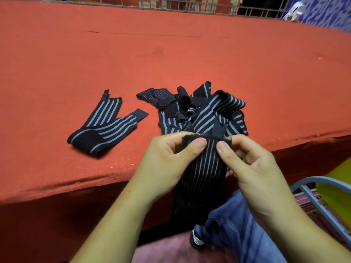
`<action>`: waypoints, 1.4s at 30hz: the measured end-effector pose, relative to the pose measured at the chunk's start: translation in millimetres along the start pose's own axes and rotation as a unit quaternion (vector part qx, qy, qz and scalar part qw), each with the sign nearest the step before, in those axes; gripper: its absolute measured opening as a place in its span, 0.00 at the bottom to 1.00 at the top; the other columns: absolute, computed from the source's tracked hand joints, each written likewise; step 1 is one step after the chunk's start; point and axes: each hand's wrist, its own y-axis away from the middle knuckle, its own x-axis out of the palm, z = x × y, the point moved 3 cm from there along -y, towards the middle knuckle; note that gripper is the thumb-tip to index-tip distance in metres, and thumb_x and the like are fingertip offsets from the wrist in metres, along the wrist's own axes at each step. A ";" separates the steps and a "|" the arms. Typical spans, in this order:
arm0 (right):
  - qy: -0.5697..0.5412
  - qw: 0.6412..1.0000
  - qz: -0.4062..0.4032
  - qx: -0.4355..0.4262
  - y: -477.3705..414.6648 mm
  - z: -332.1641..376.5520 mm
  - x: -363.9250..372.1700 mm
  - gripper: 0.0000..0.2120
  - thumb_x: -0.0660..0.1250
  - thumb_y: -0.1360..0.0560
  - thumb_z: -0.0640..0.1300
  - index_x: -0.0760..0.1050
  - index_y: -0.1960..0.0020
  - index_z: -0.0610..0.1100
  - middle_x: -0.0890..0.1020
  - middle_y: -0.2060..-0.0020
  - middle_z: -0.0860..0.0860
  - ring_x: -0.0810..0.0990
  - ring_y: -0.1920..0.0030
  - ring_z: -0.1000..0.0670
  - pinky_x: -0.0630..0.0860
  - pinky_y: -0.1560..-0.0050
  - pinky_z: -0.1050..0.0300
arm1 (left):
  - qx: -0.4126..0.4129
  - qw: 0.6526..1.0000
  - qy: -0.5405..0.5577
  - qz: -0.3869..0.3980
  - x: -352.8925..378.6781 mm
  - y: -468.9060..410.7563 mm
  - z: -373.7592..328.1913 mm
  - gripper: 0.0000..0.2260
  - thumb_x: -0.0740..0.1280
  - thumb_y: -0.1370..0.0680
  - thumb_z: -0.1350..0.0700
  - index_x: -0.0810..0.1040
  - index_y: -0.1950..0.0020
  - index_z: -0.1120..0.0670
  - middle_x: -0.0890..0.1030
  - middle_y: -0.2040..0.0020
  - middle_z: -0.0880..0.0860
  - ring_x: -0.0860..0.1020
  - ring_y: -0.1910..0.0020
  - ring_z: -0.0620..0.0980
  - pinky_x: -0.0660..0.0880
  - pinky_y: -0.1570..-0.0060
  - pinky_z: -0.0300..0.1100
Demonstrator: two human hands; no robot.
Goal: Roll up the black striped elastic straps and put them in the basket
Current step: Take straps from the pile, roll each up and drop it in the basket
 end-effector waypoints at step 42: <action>-0.025 0.997 -0.001 0.078 -2.7 -12.6 -7.9 0.14 0.72 0.26 0.49 0.87 0.44 0.44 0.89 0.50 0.46 0.89 0.46 0.45 0.80 0.40 0.46 | -0.003 1.000 0.003 0.028 -5.5 -1.0 0.3 0.21 0.73 0.22 0.65 0.78 0.31 0.51 0.85 0.40 0.48 0.83 0.40 0.44 0.77 0.40 0.36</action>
